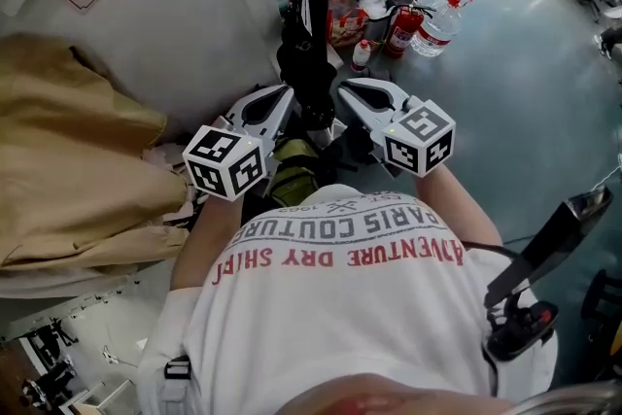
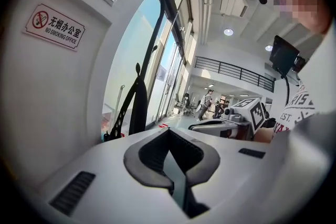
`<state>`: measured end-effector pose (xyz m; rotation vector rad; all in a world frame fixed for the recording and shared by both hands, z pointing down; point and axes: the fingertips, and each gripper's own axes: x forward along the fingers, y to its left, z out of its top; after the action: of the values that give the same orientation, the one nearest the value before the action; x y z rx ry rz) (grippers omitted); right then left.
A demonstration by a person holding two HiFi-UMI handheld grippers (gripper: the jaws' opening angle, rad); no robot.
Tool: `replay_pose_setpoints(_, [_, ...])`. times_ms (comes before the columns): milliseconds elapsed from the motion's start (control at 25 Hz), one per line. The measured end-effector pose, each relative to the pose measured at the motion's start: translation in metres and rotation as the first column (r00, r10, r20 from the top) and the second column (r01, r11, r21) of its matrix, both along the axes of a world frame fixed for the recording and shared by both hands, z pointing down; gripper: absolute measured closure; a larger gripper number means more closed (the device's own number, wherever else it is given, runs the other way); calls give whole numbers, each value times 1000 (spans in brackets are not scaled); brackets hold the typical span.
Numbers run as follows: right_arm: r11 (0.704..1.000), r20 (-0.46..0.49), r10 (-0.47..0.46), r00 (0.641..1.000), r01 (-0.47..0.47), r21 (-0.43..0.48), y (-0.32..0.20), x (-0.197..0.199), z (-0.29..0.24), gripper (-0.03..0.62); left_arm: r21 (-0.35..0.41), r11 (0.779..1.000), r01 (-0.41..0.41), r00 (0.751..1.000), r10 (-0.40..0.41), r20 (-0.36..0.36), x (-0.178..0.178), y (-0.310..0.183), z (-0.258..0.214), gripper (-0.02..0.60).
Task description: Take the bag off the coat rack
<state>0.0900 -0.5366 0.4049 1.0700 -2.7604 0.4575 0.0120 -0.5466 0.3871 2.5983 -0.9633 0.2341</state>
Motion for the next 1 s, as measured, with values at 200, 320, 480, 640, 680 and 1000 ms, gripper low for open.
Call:
replay_pose_setpoints(200, [995,11,73,997,-73,72,-45,12,-19,571,-10,999,45,999,-45,-11,-9,-16,4,580])
replay_pose_setpoints(320, [984,-7,124,992,-122,130,-82,18,-29,551,-23,997,75,997,-75,-17,-16,-23,8,580])
replay_pose_setpoints(480, [961,-142,191,971,-156,227,-132,19,-26,485,-48,993,106,994,-107,-29,-24,-27,13,580])
replay_pose_setpoints(640, [960,-141,208,968,-174,219,-164,12,-21,440,-20,989,145,989,-144,33,-36,-32,17,580])
replay_pose_setpoints(680, [962,-137,210,968,-179,207,-172,10,-18,434,-21,988,151,988,-151,36,-39,-33,18,580])
replay_pose_setpoints(1000, [978,-130,187,974,-173,113,-213,-6,9,425,-63,981,182,983,-180,39,-52,-36,30,580])
